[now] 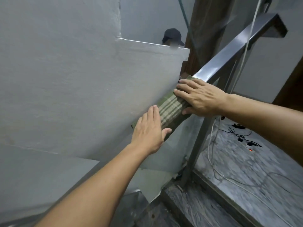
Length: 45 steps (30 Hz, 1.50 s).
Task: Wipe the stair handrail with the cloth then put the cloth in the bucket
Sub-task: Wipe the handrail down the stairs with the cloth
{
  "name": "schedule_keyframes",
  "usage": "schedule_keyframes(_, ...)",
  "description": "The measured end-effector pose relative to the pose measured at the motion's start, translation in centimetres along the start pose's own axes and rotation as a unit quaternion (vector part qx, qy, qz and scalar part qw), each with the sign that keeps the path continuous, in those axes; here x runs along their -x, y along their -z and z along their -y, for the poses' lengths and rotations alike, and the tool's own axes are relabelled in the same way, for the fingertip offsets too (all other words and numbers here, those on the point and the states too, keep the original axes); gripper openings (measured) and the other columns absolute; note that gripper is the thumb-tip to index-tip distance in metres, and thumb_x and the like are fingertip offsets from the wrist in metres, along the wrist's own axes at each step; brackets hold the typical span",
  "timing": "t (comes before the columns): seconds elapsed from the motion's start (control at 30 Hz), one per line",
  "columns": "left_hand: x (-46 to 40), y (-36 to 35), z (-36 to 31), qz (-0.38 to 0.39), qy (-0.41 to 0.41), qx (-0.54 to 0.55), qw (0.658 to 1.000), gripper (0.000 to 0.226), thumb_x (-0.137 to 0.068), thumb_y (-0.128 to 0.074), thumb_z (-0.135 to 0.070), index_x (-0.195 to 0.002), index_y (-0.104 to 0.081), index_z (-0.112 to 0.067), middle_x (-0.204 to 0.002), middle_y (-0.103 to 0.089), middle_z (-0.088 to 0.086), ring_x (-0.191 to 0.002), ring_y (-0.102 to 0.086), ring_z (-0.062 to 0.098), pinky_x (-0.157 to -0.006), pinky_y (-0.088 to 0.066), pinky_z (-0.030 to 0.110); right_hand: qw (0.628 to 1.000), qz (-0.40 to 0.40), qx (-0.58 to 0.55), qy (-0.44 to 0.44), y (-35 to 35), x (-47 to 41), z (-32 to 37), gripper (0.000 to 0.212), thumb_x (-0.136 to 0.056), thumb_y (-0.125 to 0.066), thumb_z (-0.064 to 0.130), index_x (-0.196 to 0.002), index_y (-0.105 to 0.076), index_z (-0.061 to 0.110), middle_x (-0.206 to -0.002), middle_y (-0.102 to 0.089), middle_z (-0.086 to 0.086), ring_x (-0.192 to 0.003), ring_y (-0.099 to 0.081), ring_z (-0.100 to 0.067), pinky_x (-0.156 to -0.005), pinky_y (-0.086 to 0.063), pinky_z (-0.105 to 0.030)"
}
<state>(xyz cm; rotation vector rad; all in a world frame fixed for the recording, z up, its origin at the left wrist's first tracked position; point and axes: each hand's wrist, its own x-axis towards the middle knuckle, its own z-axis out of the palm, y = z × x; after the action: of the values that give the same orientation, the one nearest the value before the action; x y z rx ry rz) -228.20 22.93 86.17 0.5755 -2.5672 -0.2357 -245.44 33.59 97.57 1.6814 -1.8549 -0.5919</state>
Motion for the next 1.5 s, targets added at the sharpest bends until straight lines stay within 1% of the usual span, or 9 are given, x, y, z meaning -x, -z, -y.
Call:
schedule_keyframes(0.07, 0.5, 0.0, 0.3, -0.001, 0.001, -0.009, 1.000, 0.088, -0.091, -0.043, -0.052, -0.148, -0.001, 0.000, -0.158, -0.010, 0.017, -0.143, -0.021, 0.031, -0.115, -0.021, 0.039, 1.000, -0.001, -0.012, 0.027, 0.0, -0.5, 0.6, 0.072, -0.087, -0.044, 0.057, -0.137, -0.034, 0.007, -0.152, -0.032, -0.018, -0.147, -0.012, -0.032, -0.119, -0.009, -0.046)
schedule_keyframes(0.17, 1.5, -0.1, 1.0, 0.002, 0.009, -0.016, 1.000, 0.090, -0.089, -0.046, -0.051, -0.148, 0.000, 0.000, -0.157, -0.013, 0.017, -0.140, -0.025, 0.032, -0.113, -0.024, 0.040, 0.997, 0.030, -0.066, 0.033, 0.0, -0.8, 1.3, 0.069, -0.087, -0.048, 0.053, -0.137, -0.030, 0.009, -0.154, -0.026, -0.017, -0.146, -0.015, -0.030, -0.121, -0.006, -0.043)
schedule_keyframes(0.33, 3.3, -0.3, 2.2, -0.003, 0.023, -0.037, 0.999, 0.093, -0.087, -0.049, -0.052, -0.148, -0.001, -0.001, -0.148, -0.027, 0.015, -0.128, -0.035, 0.033, -0.105, -0.032, 0.042, 0.997, 0.008, -0.035, 0.063, -0.2, -1.3, 3.1, 0.079, -0.085, -0.043, 0.060, -0.146, -0.020, 0.015, -0.146, -0.037, -0.013, -0.138, -0.032, -0.029, -0.119, -0.016, -0.045)
schedule_keyframes(0.5, 5.7, -0.7, 3.9, -0.006, 0.038, -0.036, 0.999, 0.090, -0.088, -0.049, -0.051, -0.148, -0.003, -0.003, -0.143, -0.032, 0.015, -0.124, -0.037, 0.033, -0.102, -0.033, 0.042, 0.997, 0.002, -0.034, 0.074, 0.1, -1.9, 5.6, 0.079, -0.082, -0.032, 0.066, -0.142, -0.027, 0.015, -0.140, -0.044, -0.013, -0.131, -0.040, -0.031, -0.117, -0.022, -0.046)
schedule_keyframes(0.7, 9.3, -1.0, 6.4, -0.014, 0.051, -0.041, 0.998, 0.089, -0.088, -0.048, -0.051, -0.148, -0.003, -0.003, -0.141, -0.034, 0.014, -0.124, -0.037, 0.032, -0.103, -0.033, 0.042, 0.994, -0.025, -0.056, 0.087, 0.0, -2.2, 9.8, 0.075, -0.084, -0.035, 0.065, -0.141, -0.031, 0.016, -0.137, -0.047, -0.013, -0.128, -0.043, -0.031, -0.115, -0.026, -0.047)
schedule_keyframes(1.2, 25.9, -2.1, 18.1, -0.013, 0.084, -0.039, 0.996, 0.090, -0.085, -0.054, -0.051, -0.148, -0.006, -0.010, -0.143, -0.035, 0.012, -0.129, -0.037, 0.029, -0.108, -0.031, 0.042, 0.992, -0.046, -0.041, 0.112, 2.9, -3.9, 30.0, 0.078, -0.078, -0.034, 0.072, -0.134, -0.039, 0.017, -0.127, -0.054, -0.012, -0.118, -0.051, -0.033, -0.106, -0.037, -0.047)
schedule_keyframes(1.33, 29.9, -2.1, 20.5, -0.002, 0.098, -0.028, 0.995, 0.089, -0.085, -0.056, -0.048, -0.148, -0.005, -0.009, -0.150, -0.029, 0.011, -0.138, -0.029, 0.028, -0.116, -0.021, 0.043, 0.992, -0.030, -0.046, 0.113, 4.1, -4.2, 34.9, 0.082, -0.077, -0.028, 0.074, -0.134, -0.039, 0.017, -0.125, -0.055, -0.013, -0.115, -0.052, -0.035, -0.104, -0.039, -0.049)
schedule_keyframes(1.43, 32.4, -2.1, 21.7, 0.017, 0.129, -0.016, 0.991, 0.090, -0.087, -0.057, -0.041, -0.149, -0.001, -0.009, -0.159, -0.014, 0.010, -0.148, -0.008, 0.026, -0.121, -0.003, 0.049, 0.993, -0.018, -0.050, 0.109, 4.8, -4.4, 38.0, 0.083, -0.075, -0.026, 0.075, -0.134, -0.039, 0.018, -0.125, -0.054, -0.013, -0.115, -0.051, -0.034, -0.104, -0.038, -0.048)
schedule_keyframes(1.5, 33.9, -2.2, 22.4, 0.027, 0.151, -0.013, 0.988, 0.090, -0.087, -0.058, -0.038, -0.149, 0.000, -0.008, -0.160, -0.009, 0.010, -0.149, 0.000, 0.025, -0.121, 0.000, 0.049, 0.992, -0.020, -0.055, 0.110, 5.0, -4.5, 40.0, 0.083, -0.074, -0.027, 0.075, -0.133, -0.039, 0.018, -0.124, -0.055, -0.012, -0.114, -0.052, -0.034, -0.104, -0.038, -0.047)
